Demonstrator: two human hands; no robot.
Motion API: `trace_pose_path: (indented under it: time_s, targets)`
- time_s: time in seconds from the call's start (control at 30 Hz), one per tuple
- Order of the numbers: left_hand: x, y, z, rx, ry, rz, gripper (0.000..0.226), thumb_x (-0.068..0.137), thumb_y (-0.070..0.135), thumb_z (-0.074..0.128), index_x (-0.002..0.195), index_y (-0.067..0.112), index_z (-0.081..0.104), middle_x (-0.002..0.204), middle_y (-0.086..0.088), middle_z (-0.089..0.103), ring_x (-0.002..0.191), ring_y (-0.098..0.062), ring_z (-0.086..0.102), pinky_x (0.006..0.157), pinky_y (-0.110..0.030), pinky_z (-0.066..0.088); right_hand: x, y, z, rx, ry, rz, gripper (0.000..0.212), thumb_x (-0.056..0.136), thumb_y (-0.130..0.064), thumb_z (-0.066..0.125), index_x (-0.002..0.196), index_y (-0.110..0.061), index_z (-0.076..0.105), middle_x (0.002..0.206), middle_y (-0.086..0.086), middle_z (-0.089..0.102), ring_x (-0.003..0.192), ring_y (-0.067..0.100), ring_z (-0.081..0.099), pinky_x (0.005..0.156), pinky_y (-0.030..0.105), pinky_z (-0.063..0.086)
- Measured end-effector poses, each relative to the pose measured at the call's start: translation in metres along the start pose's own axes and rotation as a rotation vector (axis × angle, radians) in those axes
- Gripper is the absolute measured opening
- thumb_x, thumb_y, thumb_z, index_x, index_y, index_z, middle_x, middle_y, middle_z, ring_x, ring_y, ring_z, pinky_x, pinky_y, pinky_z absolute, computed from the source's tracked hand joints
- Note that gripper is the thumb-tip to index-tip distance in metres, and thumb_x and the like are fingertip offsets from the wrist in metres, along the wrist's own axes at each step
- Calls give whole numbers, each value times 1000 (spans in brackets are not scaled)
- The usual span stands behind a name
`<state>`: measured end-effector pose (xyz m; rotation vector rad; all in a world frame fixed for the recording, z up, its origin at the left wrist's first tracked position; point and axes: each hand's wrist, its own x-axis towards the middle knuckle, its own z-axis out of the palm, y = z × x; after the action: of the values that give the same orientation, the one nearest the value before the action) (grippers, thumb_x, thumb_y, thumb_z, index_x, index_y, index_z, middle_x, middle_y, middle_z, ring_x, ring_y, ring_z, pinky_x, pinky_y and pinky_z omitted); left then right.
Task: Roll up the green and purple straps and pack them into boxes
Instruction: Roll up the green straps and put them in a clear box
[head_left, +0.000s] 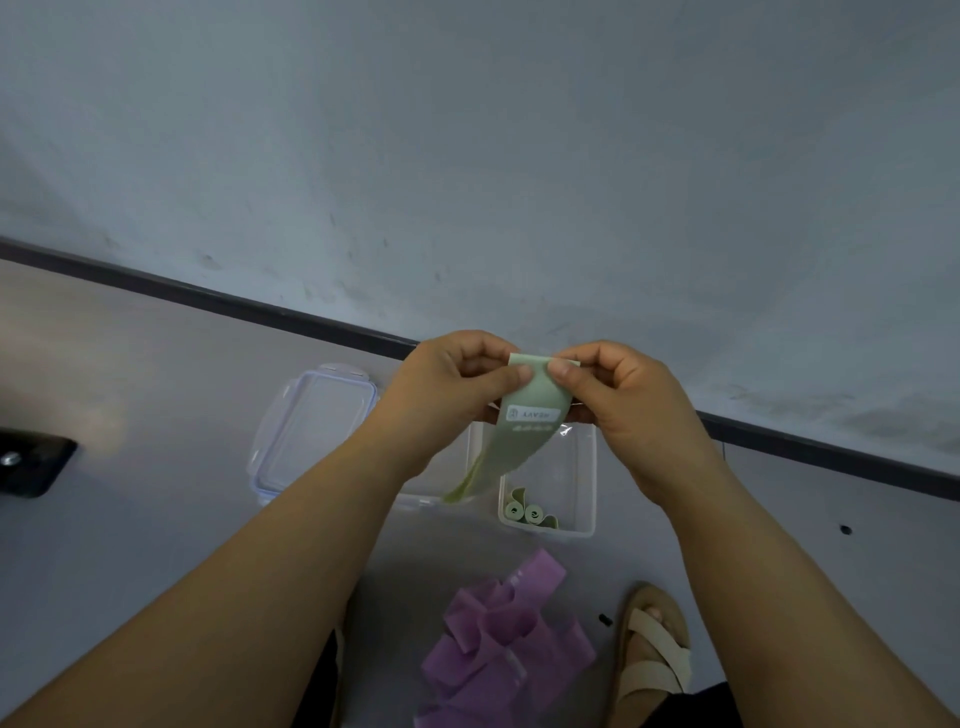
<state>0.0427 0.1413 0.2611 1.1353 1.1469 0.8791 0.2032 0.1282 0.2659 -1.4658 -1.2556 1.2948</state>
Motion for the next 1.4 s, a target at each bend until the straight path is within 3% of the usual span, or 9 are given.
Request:
trace_pose_path:
  time_s: [0.27,0.47,0.67,0.8,0.93,1.07,1.23,1.4]
  targets:
    - [-1,3,0,-32,-17,-33,6,88,5,60,83,9,59,68,1,70,66,-13,67,64,-30,58,0,-3,-2,31,-44,0,8,88,-16,58,89,-21,64,72,-4,71,71,10,68,68,24,58]
    - [-2,7,-4,-44,-72,-11,10,90,4,56,89,12,60,73,-6,67,67,-11,66,65,-27,58,-1,-6,-3,99,-118,-12,24,91,-4,51,89,-24,65,84,18,61,75,16,65,69,27,56]
    - [-4,9,-5,-57,-111,-17,25,90,-3,50,87,14,68,81,-7,70,77,-17,67,70,-30,58,-2,-5,0,-34,-5,-118,32,90,-3,51,76,-28,65,74,-2,65,72,12,61,68,28,53]
    - [-5,9,-3,-61,-82,-25,10,86,5,60,85,10,69,84,-10,71,77,-18,67,73,-34,59,-5,-3,2,-166,32,-194,35,90,-3,51,76,-32,63,79,-8,63,76,17,58,68,29,51]
    - [-3,6,-3,-23,-41,-21,11,81,1,66,85,11,69,83,-11,72,74,-16,69,70,-31,59,-4,-2,2,-177,21,-153,34,90,-5,51,76,-33,63,77,-9,64,74,10,60,70,29,52]
    - [-3,6,-2,14,6,-33,13,81,1,67,89,11,68,86,-17,69,71,-15,67,66,-24,58,-4,0,3,-159,-4,-105,32,91,-7,51,77,-33,64,81,-3,67,79,15,64,73,34,55]
    - [-3,6,-2,108,57,-4,12,80,3,69,84,15,70,74,-8,67,70,-15,65,69,-26,59,-2,-1,4,-39,-61,-27,30,90,-2,47,84,-25,65,80,-5,68,77,9,66,70,25,55]
    - [-3,5,-3,181,86,52,14,80,5,70,81,19,69,82,-11,70,81,-26,68,74,-32,59,-2,-1,4,66,-70,33,12,90,-23,55,99,-23,63,88,-2,70,81,8,68,72,23,55]
